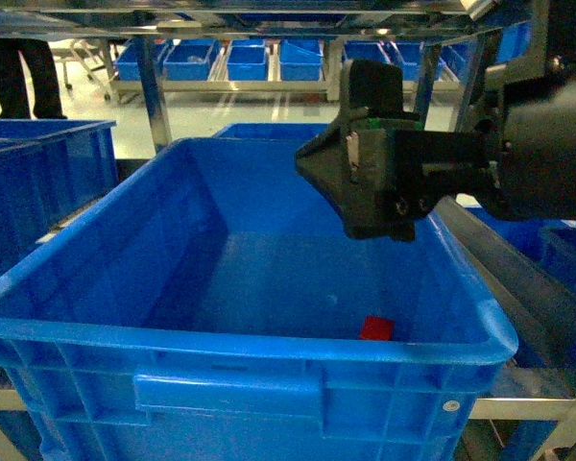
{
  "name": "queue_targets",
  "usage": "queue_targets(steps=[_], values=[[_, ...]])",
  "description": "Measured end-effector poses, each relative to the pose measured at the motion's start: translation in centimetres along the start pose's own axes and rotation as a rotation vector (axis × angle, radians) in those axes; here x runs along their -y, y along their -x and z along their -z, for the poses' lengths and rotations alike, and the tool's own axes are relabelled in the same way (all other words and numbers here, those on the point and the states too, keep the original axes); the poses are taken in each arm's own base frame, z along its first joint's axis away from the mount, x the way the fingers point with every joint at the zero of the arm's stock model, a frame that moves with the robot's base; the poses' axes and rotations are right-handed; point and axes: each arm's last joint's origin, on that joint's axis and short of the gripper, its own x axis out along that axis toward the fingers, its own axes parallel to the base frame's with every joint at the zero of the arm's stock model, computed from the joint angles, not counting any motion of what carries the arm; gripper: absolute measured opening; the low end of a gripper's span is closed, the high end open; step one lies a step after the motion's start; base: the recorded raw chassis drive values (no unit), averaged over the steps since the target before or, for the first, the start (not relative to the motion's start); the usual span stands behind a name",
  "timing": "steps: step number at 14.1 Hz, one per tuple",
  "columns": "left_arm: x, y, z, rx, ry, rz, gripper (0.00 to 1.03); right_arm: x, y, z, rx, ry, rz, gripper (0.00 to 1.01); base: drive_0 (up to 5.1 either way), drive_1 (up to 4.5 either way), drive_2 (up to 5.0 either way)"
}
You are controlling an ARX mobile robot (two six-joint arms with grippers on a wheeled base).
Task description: Pick red block from blue box to shelf
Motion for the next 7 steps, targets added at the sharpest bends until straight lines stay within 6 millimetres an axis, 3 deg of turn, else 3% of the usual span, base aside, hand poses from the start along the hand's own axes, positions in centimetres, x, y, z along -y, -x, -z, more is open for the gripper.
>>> queue_targets(steps=[4,7], values=[[0.0,0.0,0.0,0.0,0.0,0.0,0.98,1.5,3.0,1.5,-0.027,-0.036,0.032,0.98,0.0,0.0,0.0],[0.0,0.0,0.0,0.0,0.0,0.0,0.98,1.2,5.8,1.8,-0.008,-0.042,0.028,0.98,0.0,0.0,0.0]])
